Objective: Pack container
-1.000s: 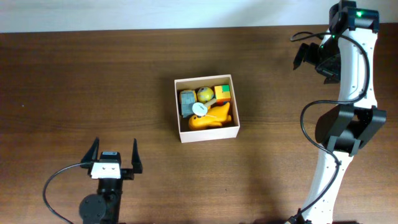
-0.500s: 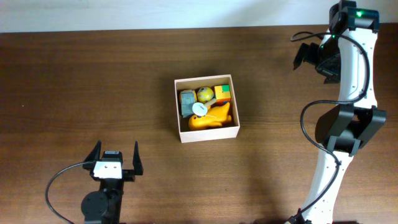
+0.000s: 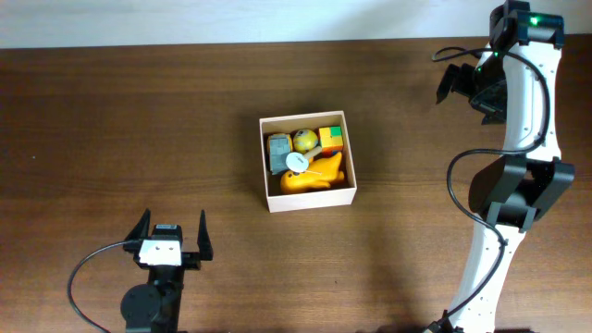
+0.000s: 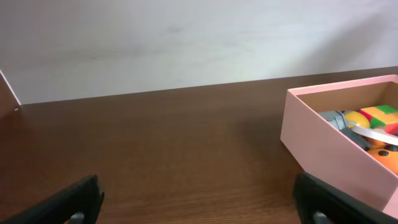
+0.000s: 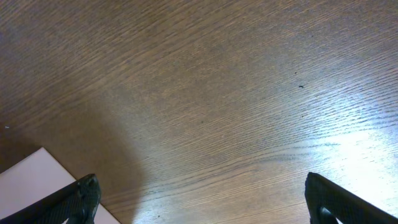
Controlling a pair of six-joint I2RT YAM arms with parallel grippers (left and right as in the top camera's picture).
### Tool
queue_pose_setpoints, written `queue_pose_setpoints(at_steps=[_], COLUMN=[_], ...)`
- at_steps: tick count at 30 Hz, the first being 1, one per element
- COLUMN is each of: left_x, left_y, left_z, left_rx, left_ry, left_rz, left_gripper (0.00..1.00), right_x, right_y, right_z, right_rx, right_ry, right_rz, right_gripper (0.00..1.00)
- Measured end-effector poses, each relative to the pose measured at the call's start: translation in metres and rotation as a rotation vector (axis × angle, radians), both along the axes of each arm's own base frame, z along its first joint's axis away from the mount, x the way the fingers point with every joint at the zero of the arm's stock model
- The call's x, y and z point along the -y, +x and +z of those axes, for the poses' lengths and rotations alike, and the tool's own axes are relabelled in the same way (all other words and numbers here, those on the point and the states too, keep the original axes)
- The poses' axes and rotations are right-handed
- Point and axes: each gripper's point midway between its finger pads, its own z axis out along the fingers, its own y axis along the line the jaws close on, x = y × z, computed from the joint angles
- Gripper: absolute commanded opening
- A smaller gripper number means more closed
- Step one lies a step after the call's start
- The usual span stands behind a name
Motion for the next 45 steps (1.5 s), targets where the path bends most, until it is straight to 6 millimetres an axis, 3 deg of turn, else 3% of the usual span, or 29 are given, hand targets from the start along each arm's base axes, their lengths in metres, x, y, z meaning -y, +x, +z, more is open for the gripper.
queue_pose_setpoints(at_steps=[9, 11, 14, 19, 22, 26, 30, 32, 34, 36, 40, 45], left_x=[0.000, 0.000, 0.000, 0.000, 0.000, 0.000, 0.000, 0.000, 0.000, 0.000, 0.000, 0.000], left_y=[0.000, 0.000, 0.000, 0.000, 0.000, 0.000, 0.000, 0.000, 0.000, 0.000, 0.000, 0.000], left_z=[0.000, 0.000, 0.000, 0.000, 0.000, 0.000, 0.000, 0.000, 0.000, 0.000, 0.000, 0.000], left_rx=[0.000, 0.000, 0.000, 0.000, 0.000, 0.000, 0.000, 0.000, 0.000, 0.000, 0.000, 0.001], left_ry=[0.000, 0.000, 0.000, 0.000, 0.000, 0.000, 0.000, 0.000, 0.000, 0.000, 0.000, 0.000], left_rz=[0.000, 0.000, 0.000, 0.000, 0.000, 0.000, 0.000, 0.000, 0.000, 0.000, 0.000, 0.000], left_gripper=[0.99, 0.99, 0.99, 0.99, 0.99, 0.99, 0.99, 0.99, 0.99, 0.99, 0.99, 0.99], right_x=[-0.006, -0.015, -0.043, -0.117, -0.154, -0.162, -0.148, -0.140, -0.133, -0.124, -0.104, -0.097], right_y=[0.001, 0.002, 0.003, -0.010, -0.040, -0.070, -0.085, -0.090, -0.097, -0.104, -0.126, -0.157], right_z=[0.000, 0.004, 0.027, 0.131, 0.213, 0.290, 0.339, 0.345, 0.337, 0.323, 0.274, 0.232], right_rx=[0.001, 0.008, 0.058, 0.332, 0.566, 0.830, 1.090, 1.182, 1.238, 1.270, 1.280, 1.376], right_ry=[-0.001, -0.003, -0.012, -0.064, -0.133, -0.220, -0.272, -0.281, -0.285, -0.287, -0.289, -0.268], right_rz=[0.013, 0.034, 0.092, 0.275, 0.381, 0.384, 0.294, 0.250, 0.222, 0.201, 0.175, 0.164], right_gripper=[0.99, 0.99, 0.99, 0.99, 0.99, 0.99, 0.99, 0.99, 0.99, 0.99, 0.99, 0.99])
